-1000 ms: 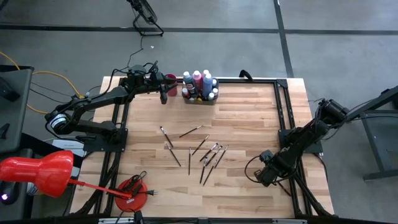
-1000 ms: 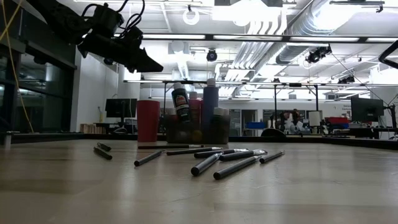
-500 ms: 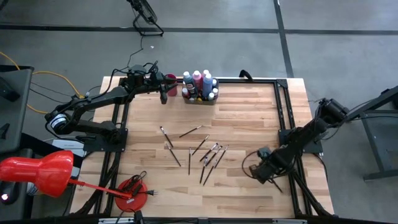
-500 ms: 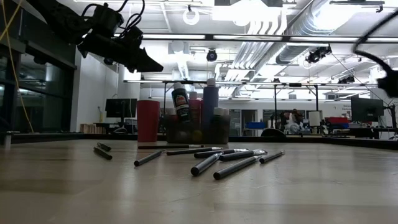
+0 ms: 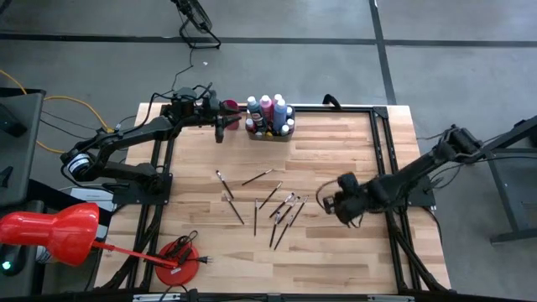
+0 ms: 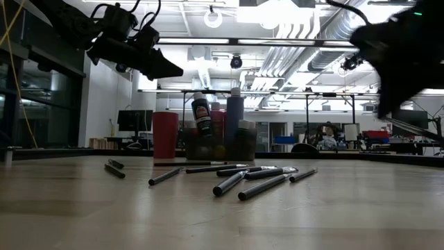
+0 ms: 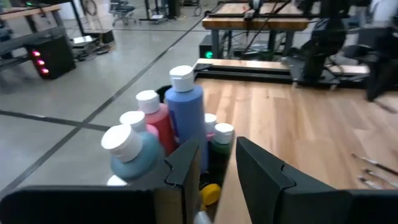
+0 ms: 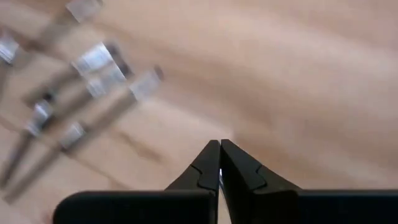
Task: Pick & Place Paint Supplies
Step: Put the black paint brush into the pink cup
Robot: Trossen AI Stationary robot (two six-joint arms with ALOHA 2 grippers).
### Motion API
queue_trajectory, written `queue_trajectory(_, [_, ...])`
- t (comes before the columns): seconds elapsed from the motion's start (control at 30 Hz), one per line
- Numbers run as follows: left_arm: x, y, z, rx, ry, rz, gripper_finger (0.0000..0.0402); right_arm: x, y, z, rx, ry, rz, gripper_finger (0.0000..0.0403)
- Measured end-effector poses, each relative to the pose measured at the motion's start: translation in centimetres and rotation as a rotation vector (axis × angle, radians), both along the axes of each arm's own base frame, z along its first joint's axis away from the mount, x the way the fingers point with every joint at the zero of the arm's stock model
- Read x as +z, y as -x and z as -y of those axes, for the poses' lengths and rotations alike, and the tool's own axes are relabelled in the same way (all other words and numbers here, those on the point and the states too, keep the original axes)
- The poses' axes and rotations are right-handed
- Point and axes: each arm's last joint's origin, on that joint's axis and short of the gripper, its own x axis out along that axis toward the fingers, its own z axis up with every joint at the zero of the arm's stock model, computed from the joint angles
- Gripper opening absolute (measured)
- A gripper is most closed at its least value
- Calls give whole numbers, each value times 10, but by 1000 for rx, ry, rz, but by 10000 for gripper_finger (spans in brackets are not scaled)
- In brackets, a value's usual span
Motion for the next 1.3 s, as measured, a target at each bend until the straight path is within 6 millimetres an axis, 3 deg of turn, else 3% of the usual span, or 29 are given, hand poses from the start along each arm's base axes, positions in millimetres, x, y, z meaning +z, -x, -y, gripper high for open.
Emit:
queue_trajectory(0.17, [2,-6,7,-67,21,28,102,31,-17,30,52,157,141,4])
queue_trajectory(0.37, [11,-24,29,-182,21,114,113,71,-42,72,147,351,333,4])
queue_trajectory(0.7, [38,-53,41,-220,149,197,250,120,-63,128,299,658,659,4])
queue_trajectory(0.97, [63,-86,44,-231,173,231,269,137,-63,157,348,759,826,4])
queue_trajectory(1.3, [82,-120,46,-150,47,214,269,136,-63,169,305,740,861,4])
